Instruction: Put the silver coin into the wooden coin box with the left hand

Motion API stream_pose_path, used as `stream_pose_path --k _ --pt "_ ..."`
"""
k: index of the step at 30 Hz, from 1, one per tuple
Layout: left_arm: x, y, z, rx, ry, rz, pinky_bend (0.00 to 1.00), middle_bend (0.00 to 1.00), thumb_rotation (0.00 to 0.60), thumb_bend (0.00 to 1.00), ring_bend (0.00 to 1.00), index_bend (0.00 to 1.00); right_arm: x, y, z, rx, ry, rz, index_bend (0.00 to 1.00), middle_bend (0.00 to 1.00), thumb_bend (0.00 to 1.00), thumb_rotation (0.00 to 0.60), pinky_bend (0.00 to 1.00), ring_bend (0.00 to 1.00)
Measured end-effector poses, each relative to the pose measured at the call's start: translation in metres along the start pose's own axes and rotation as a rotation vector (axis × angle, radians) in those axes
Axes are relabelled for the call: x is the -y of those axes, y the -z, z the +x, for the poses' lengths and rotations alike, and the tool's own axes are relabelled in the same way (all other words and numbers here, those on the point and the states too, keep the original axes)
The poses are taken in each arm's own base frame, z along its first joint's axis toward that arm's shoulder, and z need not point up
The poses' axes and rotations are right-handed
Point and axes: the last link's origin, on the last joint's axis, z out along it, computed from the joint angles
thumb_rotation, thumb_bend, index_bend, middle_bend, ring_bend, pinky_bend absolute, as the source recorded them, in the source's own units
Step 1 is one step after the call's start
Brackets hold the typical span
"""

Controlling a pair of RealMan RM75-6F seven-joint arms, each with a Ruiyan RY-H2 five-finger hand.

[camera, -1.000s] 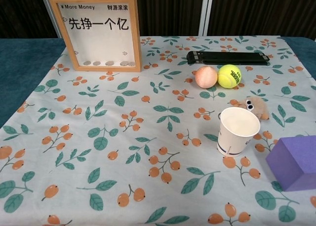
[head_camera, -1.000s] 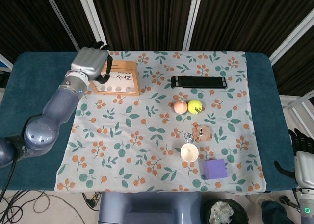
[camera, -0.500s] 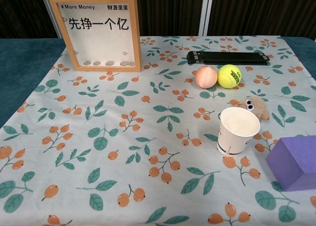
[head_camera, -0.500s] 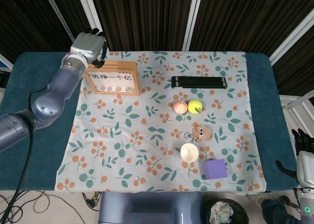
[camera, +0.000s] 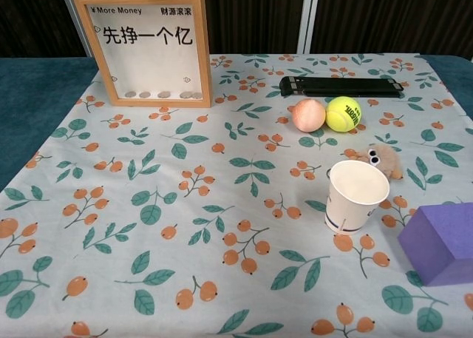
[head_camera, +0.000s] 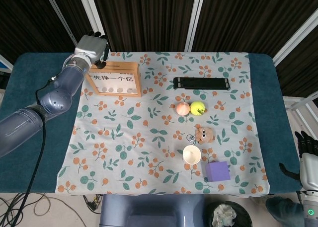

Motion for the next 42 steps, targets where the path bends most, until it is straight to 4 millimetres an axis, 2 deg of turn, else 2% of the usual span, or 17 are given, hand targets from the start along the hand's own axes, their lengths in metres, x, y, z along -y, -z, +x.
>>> stream_pose_path --k 16,42 --pt "-0.003 -0.017 -0.016 0.001 -0.052 0.012 0.0 0.12 0.6 0.6 0.0 0.67 0.0 -0.001 0.001 -0.004 -0.003 -0.002 0.04 0.0 0.26 0.6 0.0 0.0" --pt "-0.009 -0.022 -0.022 0.035 -0.018 0.002 0.0 0.12 0.6 0.6 0.0 0.67 0.0 0.0 0.001 0.0 -0.003 0.001 0.04 0.0 0.26 0.6 0.0 0.0"
